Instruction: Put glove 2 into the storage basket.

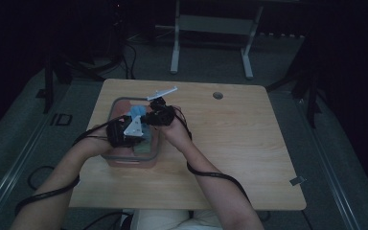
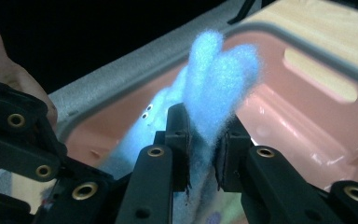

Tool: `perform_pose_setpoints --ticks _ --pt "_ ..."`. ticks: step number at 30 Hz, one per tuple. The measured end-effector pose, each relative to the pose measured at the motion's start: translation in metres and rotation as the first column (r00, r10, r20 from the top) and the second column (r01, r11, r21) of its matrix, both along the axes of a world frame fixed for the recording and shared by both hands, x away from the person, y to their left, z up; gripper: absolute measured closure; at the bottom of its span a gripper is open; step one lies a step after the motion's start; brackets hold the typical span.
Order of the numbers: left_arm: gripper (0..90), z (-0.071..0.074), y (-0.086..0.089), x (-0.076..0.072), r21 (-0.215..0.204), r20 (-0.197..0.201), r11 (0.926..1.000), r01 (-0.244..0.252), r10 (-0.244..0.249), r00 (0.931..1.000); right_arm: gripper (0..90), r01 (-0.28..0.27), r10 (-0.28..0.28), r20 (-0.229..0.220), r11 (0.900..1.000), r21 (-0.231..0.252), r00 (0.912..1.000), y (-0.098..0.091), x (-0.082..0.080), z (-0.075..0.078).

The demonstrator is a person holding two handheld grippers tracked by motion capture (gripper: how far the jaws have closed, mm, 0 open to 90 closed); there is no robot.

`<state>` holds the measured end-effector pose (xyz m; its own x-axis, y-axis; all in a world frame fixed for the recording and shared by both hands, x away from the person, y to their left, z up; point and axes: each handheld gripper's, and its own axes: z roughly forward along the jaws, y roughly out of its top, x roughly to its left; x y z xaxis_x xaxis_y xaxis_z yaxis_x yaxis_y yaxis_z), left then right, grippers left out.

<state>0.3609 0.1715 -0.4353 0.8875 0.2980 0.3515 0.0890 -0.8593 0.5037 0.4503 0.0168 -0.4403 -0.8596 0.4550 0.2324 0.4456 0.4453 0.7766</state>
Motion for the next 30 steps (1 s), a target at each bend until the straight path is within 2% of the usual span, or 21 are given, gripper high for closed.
perform_pose_setpoints --ticks 8,18,22,23,25,27,30 --pt "76.6 -0.032 -0.002 0.006 0.004 -0.058 0.9997 -0.023 0.023 0.9981 77.6 0.002 -0.005 -0.037 0.9965 -0.083 0.9993 0.008 0.005 -0.03" --pt "76.4 -0.048 -0.002 0.016 0.003 -0.109 0.9991 -0.043 0.043 0.9931 74.2 0.015 -0.019 -0.023 0.9874 -0.157 0.9996 0.014 0.007 -0.044" --pt "76.2 -0.051 -0.002 0.019 0.007 -0.125 0.9989 -0.047 0.048 0.991 70.1 0.022 -0.026 -0.02 0.9859 -0.166 0.9995 0.014 0.009 -0.046" --pt "76.2 -0.051 -0.002 0.019 0.009 -0.131 0.9989 -0.047 0.048 0.9903 65.8 0.029 -0.032 -0.019 0.9862 -0.163 0.9993 0.013 0.01 -0.047" --pt "76.0 -0.051 -0.002 0.019 0.004 -0.135 0.9987 -0.052 0.052 0.9895 63.8 0.03 -0.033 -0.019 0.9865 -0.161 0.9993 0.013 0.01 -0.047" --pt "75.6 -0.051 -0.001 0.019 0.0 -0.134 0.9986 -0.052 0.052 0.9896 52.5 0.037 -0.038 -0.008 0.9898 -0.138 0.9992 0.01 0.009 -0.045" --pt "75.1 -0.051 0.0 0.019 -0.003 -0.131 0.9985 -0.055 0.054 0.9899 47.9 0.051 -0.049 0.014 0.9912 -0.122 0.9987 0.004 0.009 -0.039"
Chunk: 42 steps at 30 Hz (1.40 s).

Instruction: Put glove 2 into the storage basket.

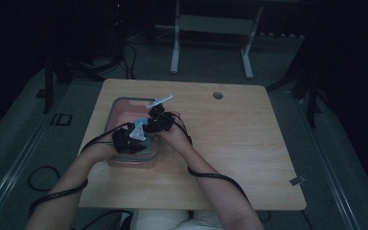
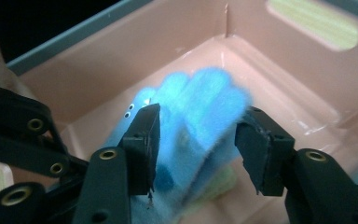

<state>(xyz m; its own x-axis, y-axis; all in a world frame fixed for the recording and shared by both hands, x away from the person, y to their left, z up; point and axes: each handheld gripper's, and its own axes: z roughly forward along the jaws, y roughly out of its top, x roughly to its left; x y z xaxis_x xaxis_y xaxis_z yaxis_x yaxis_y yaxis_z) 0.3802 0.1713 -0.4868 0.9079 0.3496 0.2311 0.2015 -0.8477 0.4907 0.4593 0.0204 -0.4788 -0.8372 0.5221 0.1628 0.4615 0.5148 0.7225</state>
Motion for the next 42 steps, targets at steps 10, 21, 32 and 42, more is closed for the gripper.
perform_pose_setpoints --ticks 10,21,32,42 --pt "58.5 0.005 0.001 0.001 -0.005 -0.01 0.9994 -0.036 0.036 0.9993 39.3 0.018 -0.021 0.061 0.9989 0.044 0.9979 -0.02 0.0 0.023" --pt "6.6 0.038 0.012 -0.001 -0.16 0.027 0.9696 -0.185 0.192 0.9811 20.1 -0.026 0.02 0.052 0.9924 0.12 0.9984 -0.045 -0.009 0.038" --pt "1.9 0.054 -0.006 -0.016 -0.317 0.038 0.9283 -0.194 0.217 0.9755 15.5 -0.057 0.044 0.102 0.9889 0.137 0.9938 -0.081 -0.018 0.036" --pt "1.9 0.058 -0.035 -0.022 -0.366 0.03 0.9168 -0.16 0.184 0.9825 14.8 -0.058 0.044 0.155 0.9942 0.09 0.9869 -0.113 -0.03 0.039"
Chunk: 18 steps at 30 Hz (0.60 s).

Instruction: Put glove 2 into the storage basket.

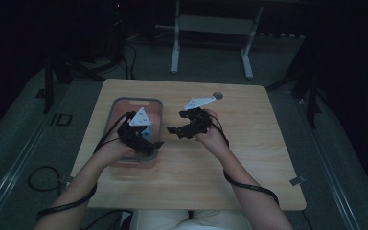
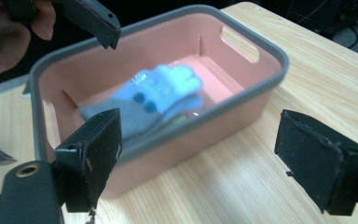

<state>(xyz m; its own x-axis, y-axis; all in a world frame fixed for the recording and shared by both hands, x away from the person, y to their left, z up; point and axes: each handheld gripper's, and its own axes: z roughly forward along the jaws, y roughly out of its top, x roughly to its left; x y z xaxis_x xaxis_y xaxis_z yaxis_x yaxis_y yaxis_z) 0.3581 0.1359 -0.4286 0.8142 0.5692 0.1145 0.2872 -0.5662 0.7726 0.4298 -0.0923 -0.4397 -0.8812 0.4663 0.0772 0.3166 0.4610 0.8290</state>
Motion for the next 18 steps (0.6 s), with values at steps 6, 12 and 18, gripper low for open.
perform_pose_setpoints --ticks 6,12,18 --pt "1.9 -0.003 -0.018 -0.005 0.039 0.036 0.9986 0.035 -0.037 0.9987 14.8 0.006 -0.006 0.007 0.9999 -0.009 1.0 -0.015 -0.004 -0.002" --pt "1.9 -0.005 -0.037 -0.012 0.012 0.025 0.996 0.089 -0.089 0.9957 14.8 0.02 -0.02 0.01 0.9998 -0.005 0.9998 -0.035 -0.011 -0.01" --pt "1.9 -0.008 -0.057 -0.024 -0.012 0.019 0.9883 0.152 -0.152 0.9882 14.8 0.026 -0.026 0.001 0.9997 -0.002 0.9997 -0.05 -0.018 -0.021"
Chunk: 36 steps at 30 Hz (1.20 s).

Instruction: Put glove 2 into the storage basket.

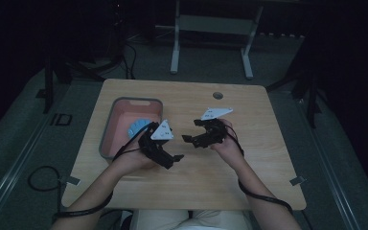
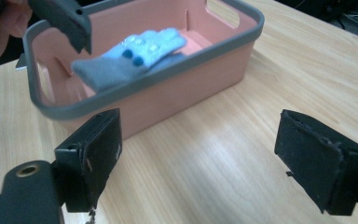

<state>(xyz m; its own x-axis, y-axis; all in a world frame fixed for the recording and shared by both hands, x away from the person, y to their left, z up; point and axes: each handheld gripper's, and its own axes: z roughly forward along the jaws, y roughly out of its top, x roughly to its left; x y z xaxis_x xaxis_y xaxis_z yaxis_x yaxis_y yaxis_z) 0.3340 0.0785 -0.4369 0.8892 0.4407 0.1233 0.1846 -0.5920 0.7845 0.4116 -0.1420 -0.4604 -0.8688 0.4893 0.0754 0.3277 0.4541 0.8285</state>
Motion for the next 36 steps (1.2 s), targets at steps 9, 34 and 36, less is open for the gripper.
perform_pose_setpoints --ticks 9,34,36 --pt "1.9 -0.01 -0.024 -0.013 -0.003 -0.009 0.9971 0.076 -0.076 0.9971 14.8 0.019 -0.019 0.003 0.9998 -0.01 0.9998 -0.02 -0.013 -0.013" --pt "1.9 -0.066 -0.07 -0.029 0.027 -0.064 0.9803 0.195 -0.193 0.9791 14.8 0.039 -0.039 -0.036 0.9991 -0.017 0.9986 -0.059 -0.04 -0.069" --pt "1.9 -0.072 -0.072 -0.029 0.019 -0.067 0.979 0.203 -0.201 0.9773 14.8 0.037 -0.038 -0.033 0.999 -0.027 0.9987 -0.061 -0.042 -0.072"
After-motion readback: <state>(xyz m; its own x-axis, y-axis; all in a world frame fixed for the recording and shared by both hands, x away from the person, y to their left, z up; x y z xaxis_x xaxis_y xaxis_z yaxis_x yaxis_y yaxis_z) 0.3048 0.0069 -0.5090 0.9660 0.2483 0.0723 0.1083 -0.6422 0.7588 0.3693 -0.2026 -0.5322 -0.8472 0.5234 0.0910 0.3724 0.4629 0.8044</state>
